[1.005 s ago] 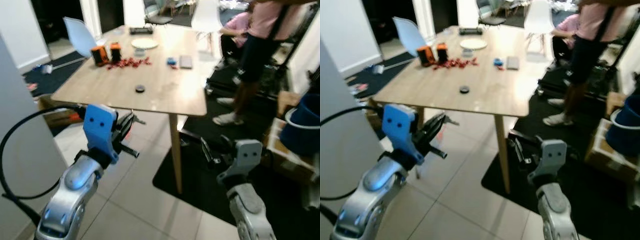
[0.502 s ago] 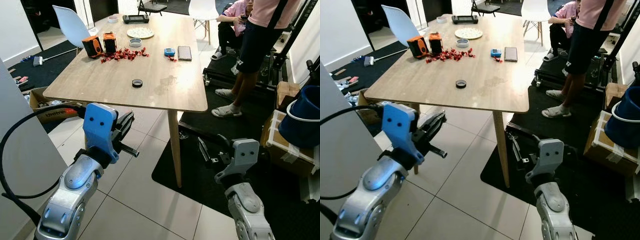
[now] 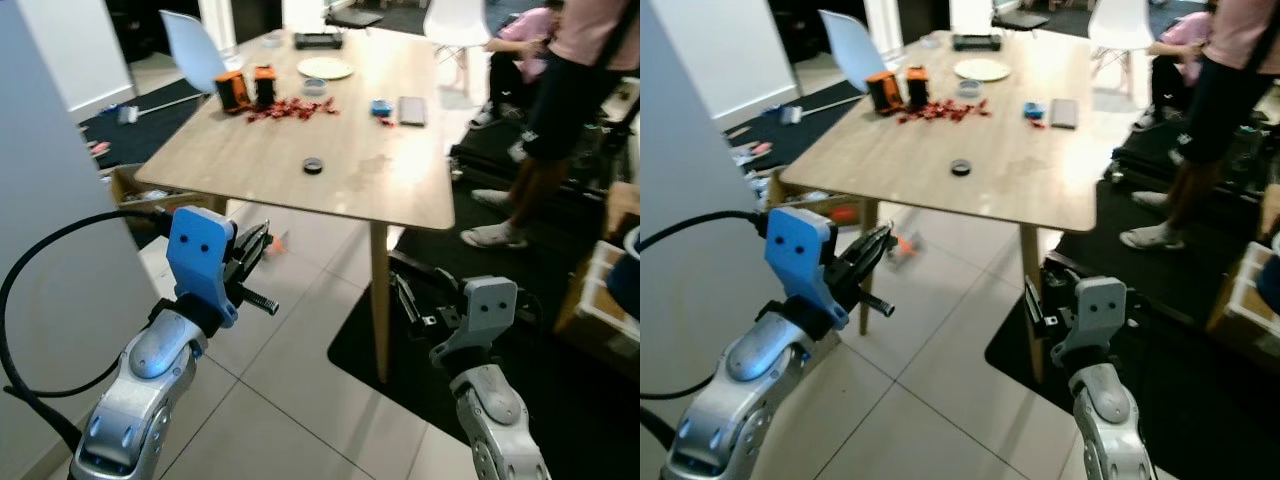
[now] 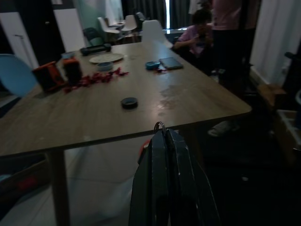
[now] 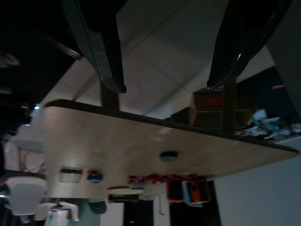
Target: Hang keys on a hook
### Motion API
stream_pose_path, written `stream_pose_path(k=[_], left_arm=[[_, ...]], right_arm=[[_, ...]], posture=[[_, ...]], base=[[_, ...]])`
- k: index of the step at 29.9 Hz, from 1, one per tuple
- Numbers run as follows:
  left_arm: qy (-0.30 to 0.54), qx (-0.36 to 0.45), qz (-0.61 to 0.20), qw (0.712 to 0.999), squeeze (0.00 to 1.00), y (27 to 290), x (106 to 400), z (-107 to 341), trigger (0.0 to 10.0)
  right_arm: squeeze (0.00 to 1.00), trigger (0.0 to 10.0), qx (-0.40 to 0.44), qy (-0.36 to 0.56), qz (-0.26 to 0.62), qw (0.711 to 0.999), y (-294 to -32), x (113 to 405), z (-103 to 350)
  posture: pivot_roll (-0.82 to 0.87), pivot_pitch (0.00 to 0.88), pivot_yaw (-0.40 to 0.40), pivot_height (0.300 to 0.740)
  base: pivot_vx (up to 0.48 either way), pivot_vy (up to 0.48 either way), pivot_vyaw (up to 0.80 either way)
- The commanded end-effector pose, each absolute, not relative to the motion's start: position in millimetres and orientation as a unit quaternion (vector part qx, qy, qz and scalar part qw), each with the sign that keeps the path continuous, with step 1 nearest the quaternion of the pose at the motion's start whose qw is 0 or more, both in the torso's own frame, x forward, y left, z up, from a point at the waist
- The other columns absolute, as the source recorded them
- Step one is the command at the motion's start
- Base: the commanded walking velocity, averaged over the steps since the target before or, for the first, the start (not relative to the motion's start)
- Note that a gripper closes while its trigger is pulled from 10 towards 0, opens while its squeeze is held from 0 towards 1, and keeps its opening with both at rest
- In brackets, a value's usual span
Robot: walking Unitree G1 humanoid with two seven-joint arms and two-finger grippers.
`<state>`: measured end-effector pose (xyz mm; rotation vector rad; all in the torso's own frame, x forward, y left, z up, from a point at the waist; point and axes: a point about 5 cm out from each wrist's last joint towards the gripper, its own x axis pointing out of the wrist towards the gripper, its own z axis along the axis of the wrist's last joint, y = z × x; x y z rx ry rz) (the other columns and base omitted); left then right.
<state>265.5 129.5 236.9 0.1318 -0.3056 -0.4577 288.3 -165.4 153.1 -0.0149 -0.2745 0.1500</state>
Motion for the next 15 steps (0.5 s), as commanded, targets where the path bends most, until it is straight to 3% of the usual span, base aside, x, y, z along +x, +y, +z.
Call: stream_pose_path(k=[1, 15], left_arm=[[-0.145, 0.068, -0.228, 0.96, 0.0, 127.9, 265.2, 233.2, 10.0], [-0.144, 0.069, -0.227, 0.961, 0.0, 128.4, 265.5, 233.3, 10.0]], right_arm=[[0.0, 10.0, -0.008, -0.125, 0.075, 0.989, -165.7, 287.5, 147.5], [0.0, 10.0, -0.007, -0.125, 0.075, 0.989, -164.7, 288.0, 147.3]], posture=[[0.1, 0.144, -0.007, 0.74], [0.1, 0.146, -0.006, 0.74]], base=[[0.0, 0.0, 0.8], [0.0, 0.0, 0.8]])
